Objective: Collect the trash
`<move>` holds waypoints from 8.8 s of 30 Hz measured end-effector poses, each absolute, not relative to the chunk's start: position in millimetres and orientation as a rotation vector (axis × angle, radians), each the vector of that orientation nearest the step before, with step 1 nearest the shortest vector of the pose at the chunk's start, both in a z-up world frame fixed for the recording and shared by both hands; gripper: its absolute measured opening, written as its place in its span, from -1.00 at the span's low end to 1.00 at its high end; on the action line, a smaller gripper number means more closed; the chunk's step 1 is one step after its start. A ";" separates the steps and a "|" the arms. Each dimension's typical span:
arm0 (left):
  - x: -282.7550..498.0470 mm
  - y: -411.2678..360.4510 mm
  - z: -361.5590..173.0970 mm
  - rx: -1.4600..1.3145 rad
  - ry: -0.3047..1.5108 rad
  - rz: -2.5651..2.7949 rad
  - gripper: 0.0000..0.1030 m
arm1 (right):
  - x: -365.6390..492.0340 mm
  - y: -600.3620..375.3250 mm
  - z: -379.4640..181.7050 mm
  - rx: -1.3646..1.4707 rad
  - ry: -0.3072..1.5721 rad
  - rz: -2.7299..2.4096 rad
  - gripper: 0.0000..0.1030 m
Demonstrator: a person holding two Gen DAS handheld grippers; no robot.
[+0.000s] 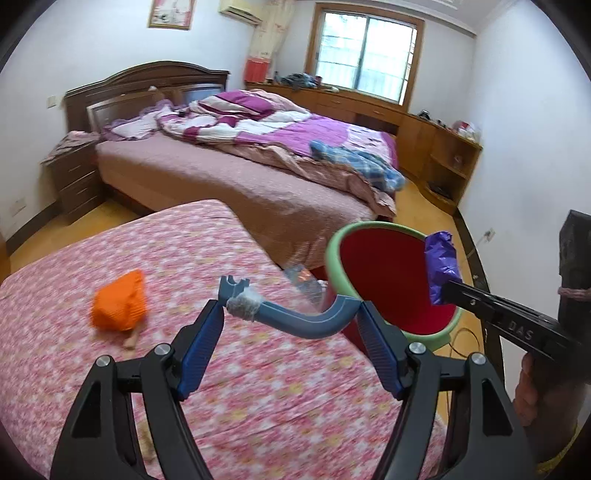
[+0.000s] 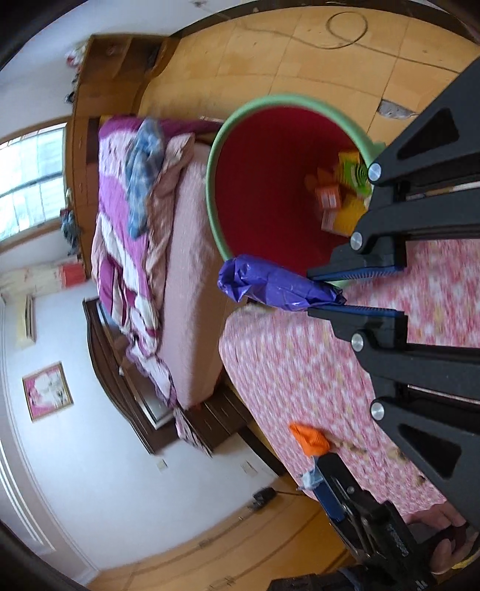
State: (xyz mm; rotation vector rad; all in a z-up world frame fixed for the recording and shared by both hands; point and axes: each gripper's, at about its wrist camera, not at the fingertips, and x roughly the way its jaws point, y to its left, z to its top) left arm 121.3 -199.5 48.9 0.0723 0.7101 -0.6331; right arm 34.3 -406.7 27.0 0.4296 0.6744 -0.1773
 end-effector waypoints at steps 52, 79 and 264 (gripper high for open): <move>155.7 -313.6 14.4 0.180 0.796 -0.789 0.61 | 15.8 -486.1 -6.1 0.548 0.639 -0.298 0.08; 253.8 -111.3 -6.7 0.070 0.824 -0.300 0.61 | 68.8 -391.9 1.9 0.485 0.687 -0.153 0.30; 66.2 -72.7 45.6 -0.043 0.711 -0.266 0.16 | -8.6 -274.7 33.5 0.306 0.594 0.015 0.62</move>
